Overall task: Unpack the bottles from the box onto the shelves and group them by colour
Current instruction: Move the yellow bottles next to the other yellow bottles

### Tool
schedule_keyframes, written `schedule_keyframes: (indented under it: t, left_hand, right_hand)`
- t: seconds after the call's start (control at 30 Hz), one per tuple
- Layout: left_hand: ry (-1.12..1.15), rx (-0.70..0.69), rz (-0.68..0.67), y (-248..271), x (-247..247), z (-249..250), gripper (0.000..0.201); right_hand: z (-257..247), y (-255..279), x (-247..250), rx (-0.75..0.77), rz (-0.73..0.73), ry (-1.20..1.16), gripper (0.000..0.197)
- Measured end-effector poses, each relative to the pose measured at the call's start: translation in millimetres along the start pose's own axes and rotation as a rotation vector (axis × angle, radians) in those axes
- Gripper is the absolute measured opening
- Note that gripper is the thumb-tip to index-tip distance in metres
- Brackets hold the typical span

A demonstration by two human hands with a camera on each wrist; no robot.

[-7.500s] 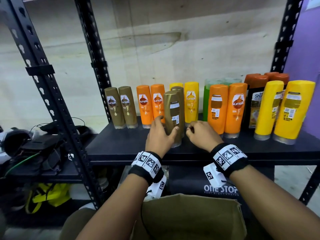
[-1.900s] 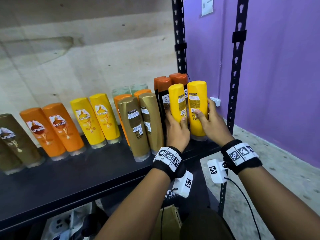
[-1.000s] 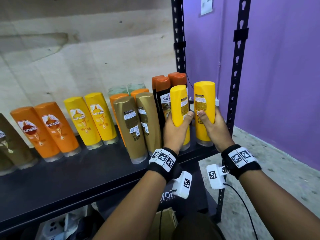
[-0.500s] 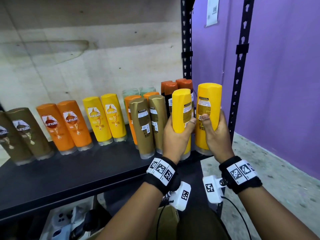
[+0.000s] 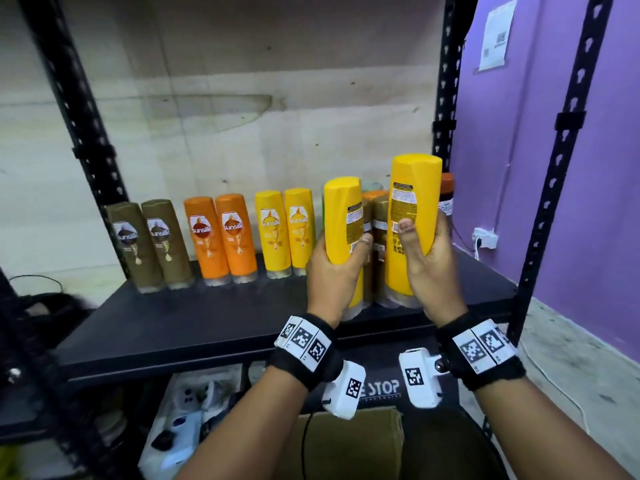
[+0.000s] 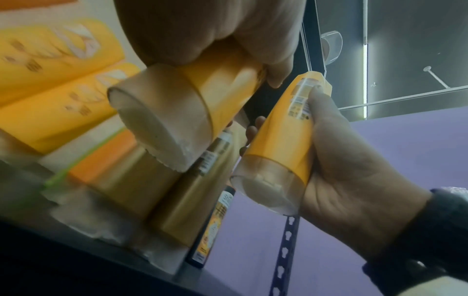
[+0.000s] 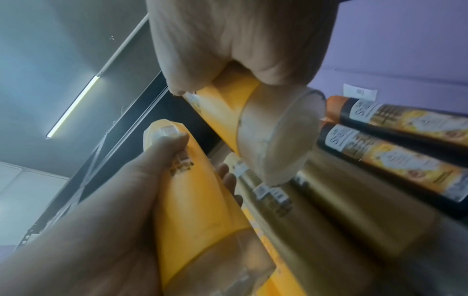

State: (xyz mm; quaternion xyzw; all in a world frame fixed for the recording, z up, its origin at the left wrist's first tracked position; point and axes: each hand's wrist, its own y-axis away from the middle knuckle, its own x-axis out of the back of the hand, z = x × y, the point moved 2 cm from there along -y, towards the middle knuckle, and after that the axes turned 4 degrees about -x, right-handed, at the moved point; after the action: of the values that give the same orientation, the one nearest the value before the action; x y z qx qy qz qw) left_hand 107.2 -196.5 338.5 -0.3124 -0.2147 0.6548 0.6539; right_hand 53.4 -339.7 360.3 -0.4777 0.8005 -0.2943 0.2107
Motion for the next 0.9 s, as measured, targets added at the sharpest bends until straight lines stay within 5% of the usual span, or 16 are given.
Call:
schedule_keyframes:
  t: [0.37,0.63,0.9]
  left_hand:
    - [-0.116,0.041,0.12,-4,90,-4,0.025]
    - [-0.2,0.057,0.151,1,116,-24,0.021]
    - [-0.249,0.059,0.182,-2,122,-45,0.018]
  right_hand:
    - [7,20,-82,-0.046,-0.094,-0.132,0.054]
    - [39,36,-115,-0.155,-0.191,-0.106,0.038]
    - [66,45,-131,-0.279,-0.211,-0.132,0.068]
